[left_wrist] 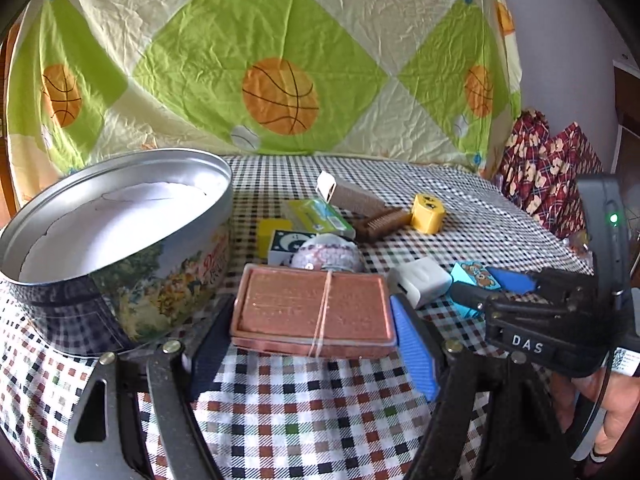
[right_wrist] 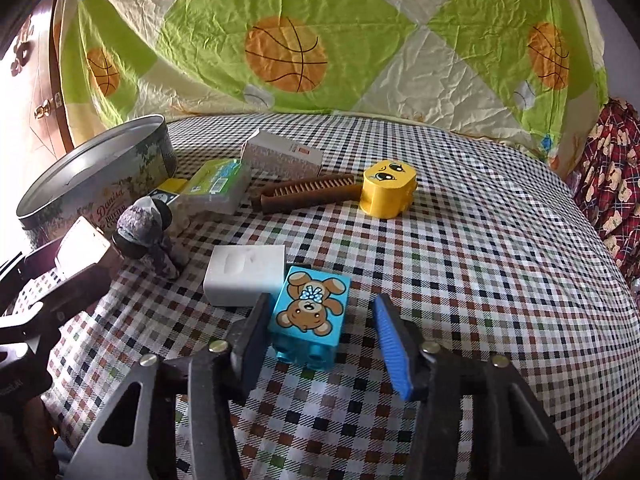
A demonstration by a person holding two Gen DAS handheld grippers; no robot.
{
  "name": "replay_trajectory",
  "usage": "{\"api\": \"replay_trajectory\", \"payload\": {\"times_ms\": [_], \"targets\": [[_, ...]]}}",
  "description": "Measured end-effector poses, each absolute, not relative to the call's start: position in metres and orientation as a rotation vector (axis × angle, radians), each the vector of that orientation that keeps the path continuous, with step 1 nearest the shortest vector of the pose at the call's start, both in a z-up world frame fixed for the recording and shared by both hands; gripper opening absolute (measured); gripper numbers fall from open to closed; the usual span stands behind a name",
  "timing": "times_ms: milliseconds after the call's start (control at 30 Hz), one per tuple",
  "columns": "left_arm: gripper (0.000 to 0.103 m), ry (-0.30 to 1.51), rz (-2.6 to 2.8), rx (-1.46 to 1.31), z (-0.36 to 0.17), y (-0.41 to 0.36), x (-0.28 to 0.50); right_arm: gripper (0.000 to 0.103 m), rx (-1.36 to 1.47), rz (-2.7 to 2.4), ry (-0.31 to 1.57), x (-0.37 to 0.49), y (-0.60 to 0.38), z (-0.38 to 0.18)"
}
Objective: Organize rigid objects
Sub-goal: 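Grasp the blue bear-print toy block with the right tool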
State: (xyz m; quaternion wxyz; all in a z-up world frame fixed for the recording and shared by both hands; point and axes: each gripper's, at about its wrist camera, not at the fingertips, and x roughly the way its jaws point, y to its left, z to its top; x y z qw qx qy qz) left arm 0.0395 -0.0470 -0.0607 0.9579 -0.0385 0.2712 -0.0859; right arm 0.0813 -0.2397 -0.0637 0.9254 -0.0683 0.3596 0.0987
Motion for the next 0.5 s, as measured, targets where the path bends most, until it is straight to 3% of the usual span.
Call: {"api": "replay_trajectory", "payload": {"times_ms": [67, 500], "targets": [[0.077, 0.541, -0.179, -0.087, -0.060, -0.045, 0.039, 0.034, -0.136, 0.219, 0.745, 0.082, -0.239, -0.064], [0.076, 0.491, -0.149, -0.083, -0.059, -0.046, 0.030, 0.034, -0.136, 0.238, 0.597, 0.062, -0.239, -0.052]]}}
